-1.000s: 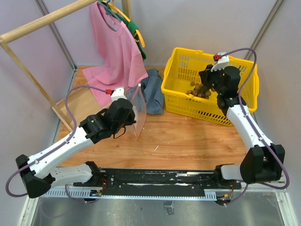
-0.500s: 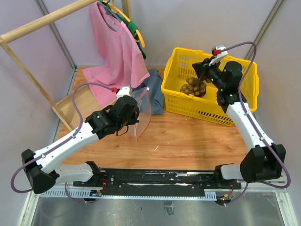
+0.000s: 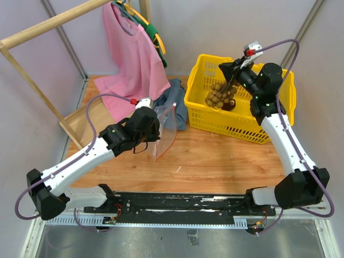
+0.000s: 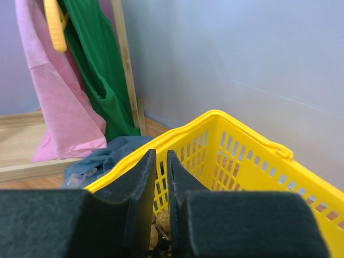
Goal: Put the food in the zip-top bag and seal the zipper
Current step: Pick up the fake fruit from the bin, then place the fake fruit in the zipper food storage bag.
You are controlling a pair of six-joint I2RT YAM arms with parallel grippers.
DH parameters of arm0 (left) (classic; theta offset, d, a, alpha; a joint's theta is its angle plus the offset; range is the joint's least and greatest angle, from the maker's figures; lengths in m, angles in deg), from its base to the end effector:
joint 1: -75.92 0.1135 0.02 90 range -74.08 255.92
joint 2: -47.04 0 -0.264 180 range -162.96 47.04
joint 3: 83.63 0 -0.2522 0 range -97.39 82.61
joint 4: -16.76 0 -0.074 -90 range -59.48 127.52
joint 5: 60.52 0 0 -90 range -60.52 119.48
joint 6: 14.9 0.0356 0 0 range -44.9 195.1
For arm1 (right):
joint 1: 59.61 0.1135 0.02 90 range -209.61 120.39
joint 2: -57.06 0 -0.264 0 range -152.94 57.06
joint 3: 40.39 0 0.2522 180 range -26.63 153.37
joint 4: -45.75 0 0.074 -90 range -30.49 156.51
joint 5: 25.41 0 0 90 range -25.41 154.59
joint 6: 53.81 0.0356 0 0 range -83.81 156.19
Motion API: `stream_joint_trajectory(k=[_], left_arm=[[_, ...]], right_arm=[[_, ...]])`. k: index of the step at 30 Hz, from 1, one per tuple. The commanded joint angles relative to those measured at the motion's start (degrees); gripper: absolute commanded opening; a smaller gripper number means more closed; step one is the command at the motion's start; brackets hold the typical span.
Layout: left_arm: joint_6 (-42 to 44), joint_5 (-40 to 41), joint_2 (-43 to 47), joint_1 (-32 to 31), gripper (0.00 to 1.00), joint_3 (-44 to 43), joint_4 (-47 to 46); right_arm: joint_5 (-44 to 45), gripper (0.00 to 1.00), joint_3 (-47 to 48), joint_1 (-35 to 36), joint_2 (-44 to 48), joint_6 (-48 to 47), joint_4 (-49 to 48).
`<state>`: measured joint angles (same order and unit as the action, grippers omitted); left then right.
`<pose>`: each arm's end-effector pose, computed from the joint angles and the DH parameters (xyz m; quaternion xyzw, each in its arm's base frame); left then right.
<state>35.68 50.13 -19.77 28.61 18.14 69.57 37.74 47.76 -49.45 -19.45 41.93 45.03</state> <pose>0.1745 -0.1707 0.3352 -0.0119 0.8996 -0.1593 0.4065 0.3011 0.0703 0.4437 -0.2043 0.6023 0.2490 0.7304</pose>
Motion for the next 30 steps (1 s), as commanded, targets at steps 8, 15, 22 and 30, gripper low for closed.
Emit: stream_joint_trajectory(k=[8,15,22,30], left_arm=[[1.24,-1.13,-1.19,0.95,0.00,-1.40,-1.52],[2.36,-1.66,-2.95,1.30,0.00,-3.58,-1.01],[2.46,-3.14,-2.82,1.60,0.00,-4.44,-1.66],[1.31,-7.81,-2.37,1.61,0.00,-3.66,-5.03]], right_arm=[[3.26,0.01,0.55,0.78,-3.12,-2.52,2.67],[1.01,0.01,7.00,0.81,-2.05,-1.61,5.35],[-4.18,0.01,7.84,1.75,2.34,1.77,5.16],[-7.86,0.01,5.84,8.43,8.37,4.69,4.53]])
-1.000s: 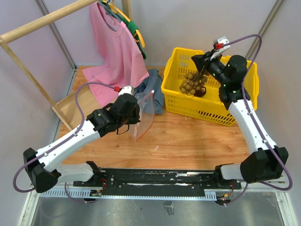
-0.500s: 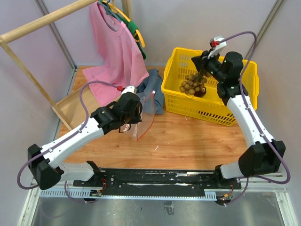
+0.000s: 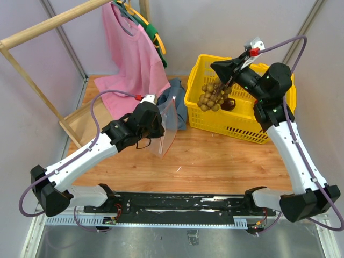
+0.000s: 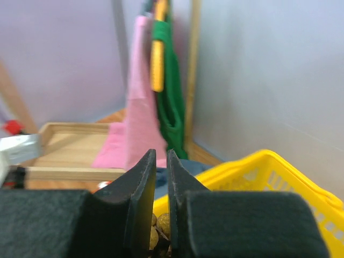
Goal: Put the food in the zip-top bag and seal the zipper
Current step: Place the fake fruit in the zipper food storage bag.
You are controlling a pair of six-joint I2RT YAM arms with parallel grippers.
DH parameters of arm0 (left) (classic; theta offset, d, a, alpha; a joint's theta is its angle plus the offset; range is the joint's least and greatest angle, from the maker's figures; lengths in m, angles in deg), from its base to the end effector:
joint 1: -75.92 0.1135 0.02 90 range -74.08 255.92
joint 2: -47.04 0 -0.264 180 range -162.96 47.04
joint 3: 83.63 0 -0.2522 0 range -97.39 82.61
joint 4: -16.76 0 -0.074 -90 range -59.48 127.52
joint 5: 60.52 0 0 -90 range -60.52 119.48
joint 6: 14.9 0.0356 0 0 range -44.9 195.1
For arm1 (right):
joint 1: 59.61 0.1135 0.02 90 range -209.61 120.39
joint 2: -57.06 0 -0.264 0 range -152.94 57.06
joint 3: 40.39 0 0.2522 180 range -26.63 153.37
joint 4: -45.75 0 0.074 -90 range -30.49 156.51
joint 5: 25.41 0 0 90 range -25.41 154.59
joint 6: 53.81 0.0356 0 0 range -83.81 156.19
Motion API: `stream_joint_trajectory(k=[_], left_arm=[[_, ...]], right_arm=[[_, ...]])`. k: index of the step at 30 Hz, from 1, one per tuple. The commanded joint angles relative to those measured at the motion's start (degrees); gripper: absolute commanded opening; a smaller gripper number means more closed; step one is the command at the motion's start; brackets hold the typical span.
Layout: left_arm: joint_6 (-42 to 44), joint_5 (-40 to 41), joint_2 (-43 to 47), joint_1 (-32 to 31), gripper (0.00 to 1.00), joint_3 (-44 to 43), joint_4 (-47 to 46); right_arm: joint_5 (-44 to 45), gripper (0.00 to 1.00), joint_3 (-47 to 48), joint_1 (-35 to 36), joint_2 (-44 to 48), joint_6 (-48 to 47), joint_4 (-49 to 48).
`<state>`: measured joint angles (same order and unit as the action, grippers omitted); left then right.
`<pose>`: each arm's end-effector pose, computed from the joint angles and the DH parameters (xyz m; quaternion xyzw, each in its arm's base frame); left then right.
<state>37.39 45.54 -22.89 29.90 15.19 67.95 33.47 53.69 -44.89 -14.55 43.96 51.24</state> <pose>0.1874 -0.1801 0.3412 0.0061 0.8991 -0.1853 0.3965 0.2562 0.0863 0.4909 -0.2499 0.5590 0.3075 0.7283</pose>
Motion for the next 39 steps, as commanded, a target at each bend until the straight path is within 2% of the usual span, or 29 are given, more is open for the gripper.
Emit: stream_joint_trajectory(k=[1,8,17,24,39], left_arm=[[-0.49,-3.83,0.88,0.32,0.00,-0.63,-3.68],[-1.37,-7.00,1.89,0.32,0.00,0.35,-5.48],[-3.17,-9.75,2.57,0.32,0.00,2.41,-8.14],[-4.01,-11.12,2.70,0.32,0.00,3.49,-9.30],[-5.39,-11.13,7.20,0.32,0.00,5.57,-8.84]], right_arm=[[-3.67,0.01,-0.66,5.07,4.17,3.20,-2.37],[-5.89,0.01,-3.49,14.67,5.71,5.56,-6.68],[-9.80,0.01,-5.43,23.64,2.41,5.22,-12.93],[-12.45,0.01,-9.38,24.80,-1.50,7.42,-21.44],[-4.11,0.01,-20.97,24.82,-1.57,-1.68,-23.81]])
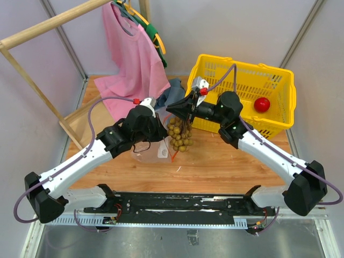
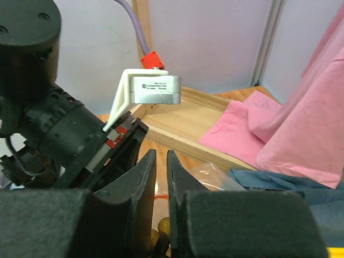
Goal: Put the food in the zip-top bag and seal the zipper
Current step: Place the fake fruit in the zipper food storage bag.
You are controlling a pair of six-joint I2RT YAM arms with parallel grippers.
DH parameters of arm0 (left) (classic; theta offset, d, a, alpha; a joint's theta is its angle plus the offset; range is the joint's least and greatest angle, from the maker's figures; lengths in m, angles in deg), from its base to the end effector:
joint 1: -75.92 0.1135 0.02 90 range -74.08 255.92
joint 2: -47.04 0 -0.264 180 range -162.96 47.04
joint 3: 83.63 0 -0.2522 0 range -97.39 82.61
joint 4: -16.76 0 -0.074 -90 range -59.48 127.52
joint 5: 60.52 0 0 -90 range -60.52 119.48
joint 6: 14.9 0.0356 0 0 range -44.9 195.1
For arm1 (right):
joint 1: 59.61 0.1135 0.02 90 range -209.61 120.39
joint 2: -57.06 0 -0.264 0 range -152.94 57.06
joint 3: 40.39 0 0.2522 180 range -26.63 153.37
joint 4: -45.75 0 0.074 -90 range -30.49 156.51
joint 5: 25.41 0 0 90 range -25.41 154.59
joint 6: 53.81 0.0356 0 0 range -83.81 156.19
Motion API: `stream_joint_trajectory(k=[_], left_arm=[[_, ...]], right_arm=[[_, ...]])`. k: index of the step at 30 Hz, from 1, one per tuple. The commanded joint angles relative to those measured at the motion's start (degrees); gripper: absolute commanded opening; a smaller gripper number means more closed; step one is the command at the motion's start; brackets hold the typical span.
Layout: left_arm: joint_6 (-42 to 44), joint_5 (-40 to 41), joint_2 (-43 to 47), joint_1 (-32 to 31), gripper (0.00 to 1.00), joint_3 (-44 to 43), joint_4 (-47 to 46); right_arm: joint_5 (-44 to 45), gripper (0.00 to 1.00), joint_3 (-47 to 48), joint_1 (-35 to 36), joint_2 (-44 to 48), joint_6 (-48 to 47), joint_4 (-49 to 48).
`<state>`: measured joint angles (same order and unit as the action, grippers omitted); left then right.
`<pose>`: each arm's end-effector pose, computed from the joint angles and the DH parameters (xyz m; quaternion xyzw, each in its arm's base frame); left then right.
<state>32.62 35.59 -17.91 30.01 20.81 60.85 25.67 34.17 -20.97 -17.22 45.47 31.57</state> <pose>0.1748 -0.1750 0.3388 0.0011 0.8799 -0.2959 0.3717 0.2197 0.2043 0.3943 -0.4011 0.4919 0.4891 0.5982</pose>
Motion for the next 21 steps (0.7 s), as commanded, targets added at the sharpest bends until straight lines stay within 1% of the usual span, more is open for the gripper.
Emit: stream_joint_trajectory(k=[1,7,13,18,21], left_arm=[[-0.60,-1.52,2.35,0.21,0.00,-0.12,-1.78],[-0.35,-4.84,1.71,0.16,0.00,-0.41,-1.98],[-0.14,-3.96,4.14,0.21,0.00,-1.03,-1.03],[0.12,-4.29,3.95,0.16,0.00,-1.51,-0.27],[0.48,-3.20,4.52,0.21,0.00,-2.12,0.74]], right_arm=[[5.04,0.01,-2.20,0.90,1.27,-2.88,-5.19],[9.36,0.01,-5.32,0.90,1.96,0.35,-12.21],[11.91,0.01,-6.66,0.92,1.88,-3.36,-9.31],[10.93,0.01,-6.83,0.92,0.81,-2.54,-9.64],[11.85,0.01,-6.89,0.92,1.18,-3.55,-8.56]])
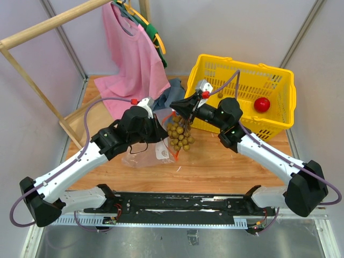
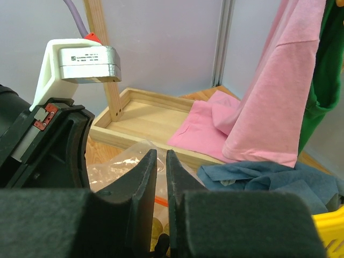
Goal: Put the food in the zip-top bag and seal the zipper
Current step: Place the fake fruit in the zipper food storage bag.
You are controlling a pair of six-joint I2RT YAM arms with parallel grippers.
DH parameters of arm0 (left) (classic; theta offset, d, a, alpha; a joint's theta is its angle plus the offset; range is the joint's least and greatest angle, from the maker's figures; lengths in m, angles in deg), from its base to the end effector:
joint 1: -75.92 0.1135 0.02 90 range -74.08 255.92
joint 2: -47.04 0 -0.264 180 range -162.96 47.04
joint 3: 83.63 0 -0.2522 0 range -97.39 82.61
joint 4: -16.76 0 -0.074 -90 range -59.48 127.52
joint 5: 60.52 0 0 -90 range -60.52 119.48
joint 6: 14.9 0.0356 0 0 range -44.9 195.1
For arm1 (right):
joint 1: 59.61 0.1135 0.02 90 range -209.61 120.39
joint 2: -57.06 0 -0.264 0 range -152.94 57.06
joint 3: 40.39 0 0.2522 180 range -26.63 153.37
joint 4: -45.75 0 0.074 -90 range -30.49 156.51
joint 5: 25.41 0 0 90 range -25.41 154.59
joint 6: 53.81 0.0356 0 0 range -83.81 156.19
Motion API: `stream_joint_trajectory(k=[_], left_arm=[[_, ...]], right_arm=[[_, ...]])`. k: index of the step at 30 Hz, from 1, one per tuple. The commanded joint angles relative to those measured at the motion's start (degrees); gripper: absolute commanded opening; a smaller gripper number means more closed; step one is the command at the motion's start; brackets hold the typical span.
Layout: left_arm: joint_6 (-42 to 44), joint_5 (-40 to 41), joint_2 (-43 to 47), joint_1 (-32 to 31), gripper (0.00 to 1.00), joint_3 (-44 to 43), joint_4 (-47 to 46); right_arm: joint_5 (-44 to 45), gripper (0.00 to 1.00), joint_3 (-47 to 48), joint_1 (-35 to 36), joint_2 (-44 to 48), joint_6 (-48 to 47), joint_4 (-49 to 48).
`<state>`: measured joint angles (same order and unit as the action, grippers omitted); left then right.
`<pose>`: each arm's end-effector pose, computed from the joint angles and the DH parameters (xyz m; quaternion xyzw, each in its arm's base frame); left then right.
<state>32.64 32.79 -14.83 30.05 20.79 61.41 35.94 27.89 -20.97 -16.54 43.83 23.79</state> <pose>0.1648 -0.1669 0.3498 0.0116 0.8698 -0.3252 0.3709 0.2216 0.1990 0.3735 -0.3459 0.5047 0.4413 0.6565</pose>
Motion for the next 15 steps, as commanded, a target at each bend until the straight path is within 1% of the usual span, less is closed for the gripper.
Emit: stream_joint_trajectory(k=[1,9,15], left_arm=[[0.51,0.39,1.82,0.16,0.00,-2.30,0.43],[1.39,1.56,1.83,0.16,0.00,-3.67,1.94],[1.07,-4.67,-0.63,0.08,0.00,-1.32,-3.81]], right_arm=[[1.91,0.01,-0.75,0.92,0.66,-2.07,-0.63],[2.99,0.01,-0.77,0.92,0.84,-2.66,0.58],[0.62,0.01,-0.01,1.07,1.09,2.68,-3.50]])
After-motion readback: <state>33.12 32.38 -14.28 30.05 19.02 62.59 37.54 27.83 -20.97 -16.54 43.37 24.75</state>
